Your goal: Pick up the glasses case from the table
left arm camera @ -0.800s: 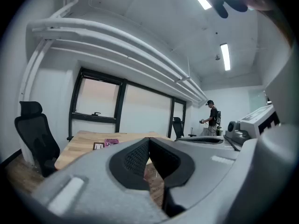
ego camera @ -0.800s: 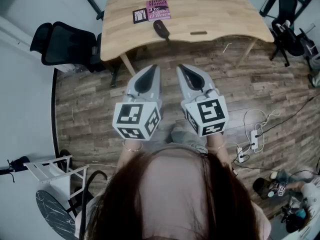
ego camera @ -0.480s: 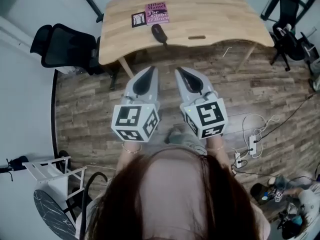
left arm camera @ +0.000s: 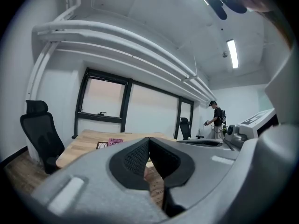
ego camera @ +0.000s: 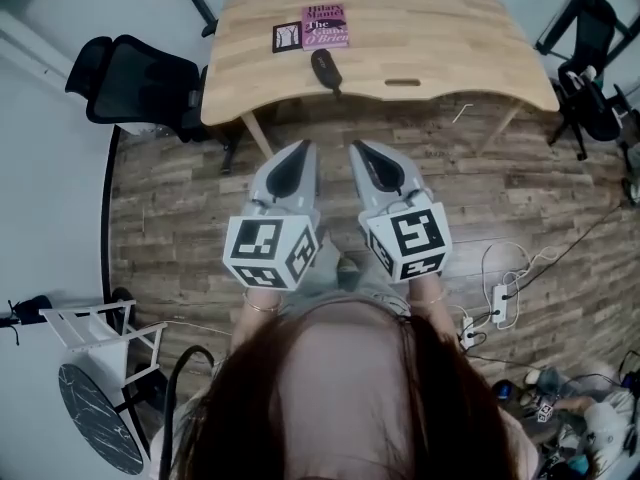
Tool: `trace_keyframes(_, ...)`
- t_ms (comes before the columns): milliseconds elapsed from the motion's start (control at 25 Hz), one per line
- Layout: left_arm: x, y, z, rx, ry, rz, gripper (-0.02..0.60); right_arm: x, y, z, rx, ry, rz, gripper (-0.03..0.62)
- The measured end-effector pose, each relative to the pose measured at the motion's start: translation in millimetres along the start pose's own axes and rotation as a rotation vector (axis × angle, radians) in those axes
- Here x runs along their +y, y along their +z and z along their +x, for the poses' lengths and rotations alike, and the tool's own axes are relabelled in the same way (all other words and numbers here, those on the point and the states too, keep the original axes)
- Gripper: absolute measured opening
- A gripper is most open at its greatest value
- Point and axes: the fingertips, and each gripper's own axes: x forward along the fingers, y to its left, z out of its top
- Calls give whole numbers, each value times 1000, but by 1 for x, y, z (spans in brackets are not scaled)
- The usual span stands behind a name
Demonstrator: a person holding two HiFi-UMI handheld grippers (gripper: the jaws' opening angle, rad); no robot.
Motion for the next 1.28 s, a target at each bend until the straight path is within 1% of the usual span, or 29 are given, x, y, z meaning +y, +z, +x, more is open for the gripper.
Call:
trace_keyframes(440, 37, 6, 48, -1, -3, 2, 2, -20, -2, 61, 28, -1, -47, 2)
trace_keyframes(840, 91, 9, 106, 35, -26, -22, 2, -43, -4, 139, 63, -37, -65, 3)
trace_keyframes(1120, 132, 15, 139, 49, -49, -44, 2, -57, -6, 190, 92, -68, -59, 3)
trace_keyframes(1280, 152, 18, 156, 54, -61, -41, 2, -63, -5, 214, 102, -84, -59, 3)
